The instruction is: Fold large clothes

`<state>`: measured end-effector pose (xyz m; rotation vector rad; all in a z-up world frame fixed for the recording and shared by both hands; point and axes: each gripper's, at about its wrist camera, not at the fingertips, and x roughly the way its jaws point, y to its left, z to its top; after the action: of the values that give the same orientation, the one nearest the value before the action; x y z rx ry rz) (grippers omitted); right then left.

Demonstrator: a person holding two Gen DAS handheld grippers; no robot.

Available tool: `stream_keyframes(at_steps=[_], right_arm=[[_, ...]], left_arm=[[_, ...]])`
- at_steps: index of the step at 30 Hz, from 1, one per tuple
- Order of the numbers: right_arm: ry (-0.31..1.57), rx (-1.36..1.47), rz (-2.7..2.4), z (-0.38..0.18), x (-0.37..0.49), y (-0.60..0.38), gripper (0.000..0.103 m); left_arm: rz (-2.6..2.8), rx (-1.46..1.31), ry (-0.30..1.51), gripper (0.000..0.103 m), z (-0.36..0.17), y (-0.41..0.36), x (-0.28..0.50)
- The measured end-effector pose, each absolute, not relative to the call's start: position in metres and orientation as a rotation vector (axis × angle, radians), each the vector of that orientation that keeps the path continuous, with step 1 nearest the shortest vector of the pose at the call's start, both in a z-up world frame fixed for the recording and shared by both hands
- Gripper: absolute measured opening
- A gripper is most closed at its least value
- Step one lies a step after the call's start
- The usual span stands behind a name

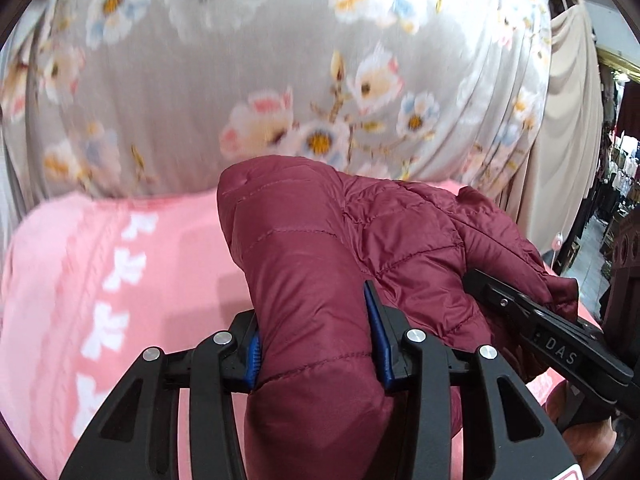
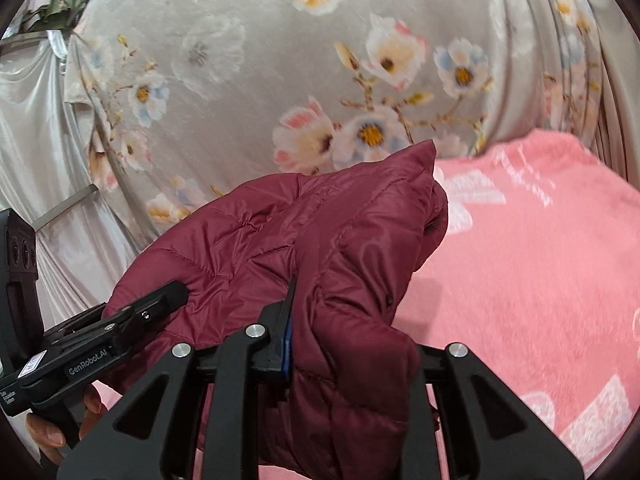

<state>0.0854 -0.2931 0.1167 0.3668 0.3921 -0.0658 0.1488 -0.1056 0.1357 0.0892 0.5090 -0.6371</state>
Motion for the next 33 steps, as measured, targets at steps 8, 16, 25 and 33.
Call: stream_keyframes(at_steps=[8,16,25,33], right_arm=[[0.303,0.280,-0.026,0.161,0.122,-0.265,0.018],[0.230,0.187,0.038,0.193,0.166,-0.231,0.018],[0.195,0.082,0.086,0.201,0.212,-0.197,0.018],[0.248,0.064,0.104,0.158,0.256,-0.194,0.018]], left_arm=[[-0.634,0.055,0.396,0.040,0.171,-0.077,0.183],[-0.607,0.051,0.258,0.040,0.190,-0.041,0.210],[-0.620,0.005,0.208,0.040,0.183,0.000,0.255],[-0.636,-0.004,0.236,0.040,0.135,0.006,0.300]])
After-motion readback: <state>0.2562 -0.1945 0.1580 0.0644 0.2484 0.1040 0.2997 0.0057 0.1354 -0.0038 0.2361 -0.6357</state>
